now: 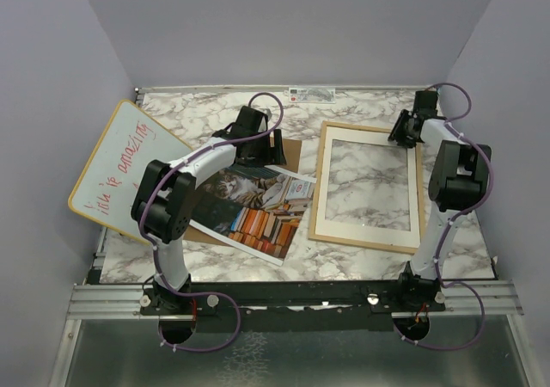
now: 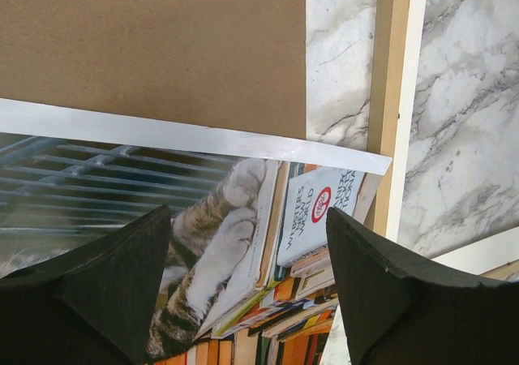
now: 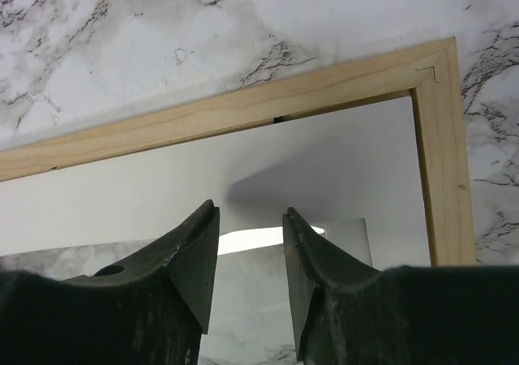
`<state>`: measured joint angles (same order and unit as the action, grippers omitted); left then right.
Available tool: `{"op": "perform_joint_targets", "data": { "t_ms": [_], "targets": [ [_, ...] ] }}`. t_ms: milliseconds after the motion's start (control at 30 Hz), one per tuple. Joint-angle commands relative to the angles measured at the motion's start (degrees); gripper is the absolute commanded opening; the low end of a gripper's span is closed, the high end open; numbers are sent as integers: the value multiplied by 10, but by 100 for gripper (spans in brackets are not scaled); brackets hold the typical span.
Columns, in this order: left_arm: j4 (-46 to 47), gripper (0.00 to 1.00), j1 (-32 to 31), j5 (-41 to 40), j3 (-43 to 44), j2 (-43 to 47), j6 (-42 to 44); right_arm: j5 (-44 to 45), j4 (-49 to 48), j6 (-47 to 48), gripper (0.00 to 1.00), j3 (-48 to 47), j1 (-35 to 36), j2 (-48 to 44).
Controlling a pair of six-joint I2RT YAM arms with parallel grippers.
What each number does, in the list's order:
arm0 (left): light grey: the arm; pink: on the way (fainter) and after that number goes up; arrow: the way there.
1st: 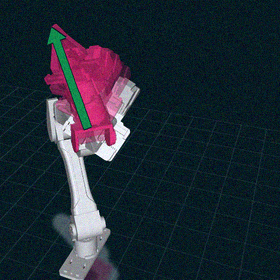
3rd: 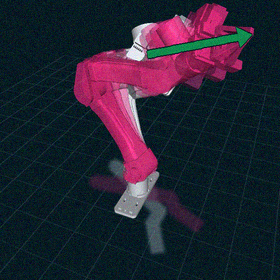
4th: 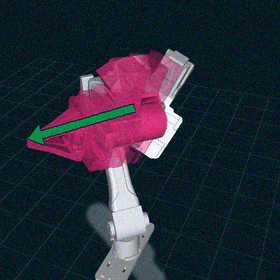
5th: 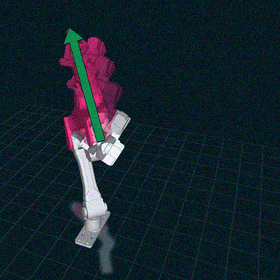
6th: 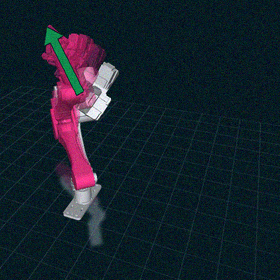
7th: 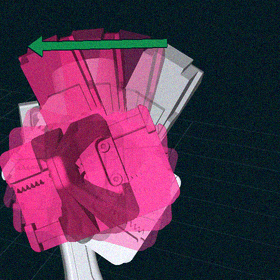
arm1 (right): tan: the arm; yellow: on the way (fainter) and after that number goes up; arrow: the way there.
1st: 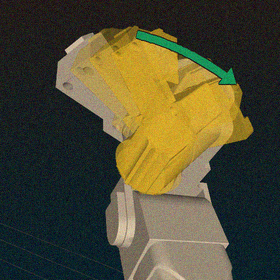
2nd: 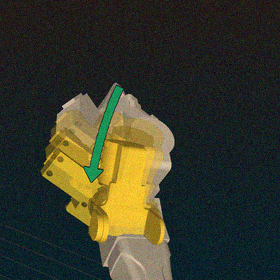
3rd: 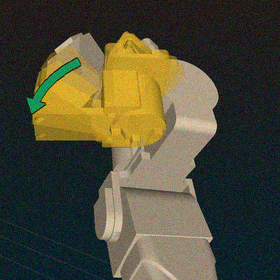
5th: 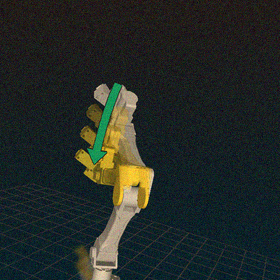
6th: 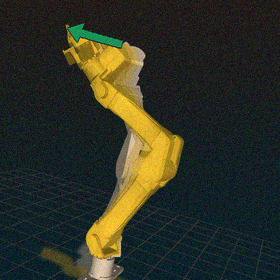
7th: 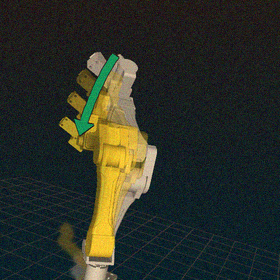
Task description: Put the photo into the frame
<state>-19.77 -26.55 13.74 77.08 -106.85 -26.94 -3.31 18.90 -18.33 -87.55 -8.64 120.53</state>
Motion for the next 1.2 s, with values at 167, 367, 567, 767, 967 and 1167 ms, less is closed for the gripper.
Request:
{"op": "perform_joint_targets", "data": {
  "t_ms": [167, 367, 567, 767, 967, 1167],
  "targets": [
    [6, 77, -10, 21, 27, -12, 7, -32, 72, 18, 45, -40, -3, -28],
    [9, 78, -24, 26, 33, -8, 13, -65, 127, -17, 46, 30, 5, -96],
    [28, 78, -47, 44, 35, -13, 5, -109, 159, -66, 44, 195, 23, -223],
    [55, 77, -73, 64, 59, -52, -25, -117, 168, -98, 42, 309, 50, -293],
    [65, 76, -108, 48, 116, -106, -44, -104, 176, -104, 42, 364, 76, -313],
    [67, 75, -125, 6, 162, -158, -65, -108, 199, -93, 41, 390, 86, -319]
  ]
}}
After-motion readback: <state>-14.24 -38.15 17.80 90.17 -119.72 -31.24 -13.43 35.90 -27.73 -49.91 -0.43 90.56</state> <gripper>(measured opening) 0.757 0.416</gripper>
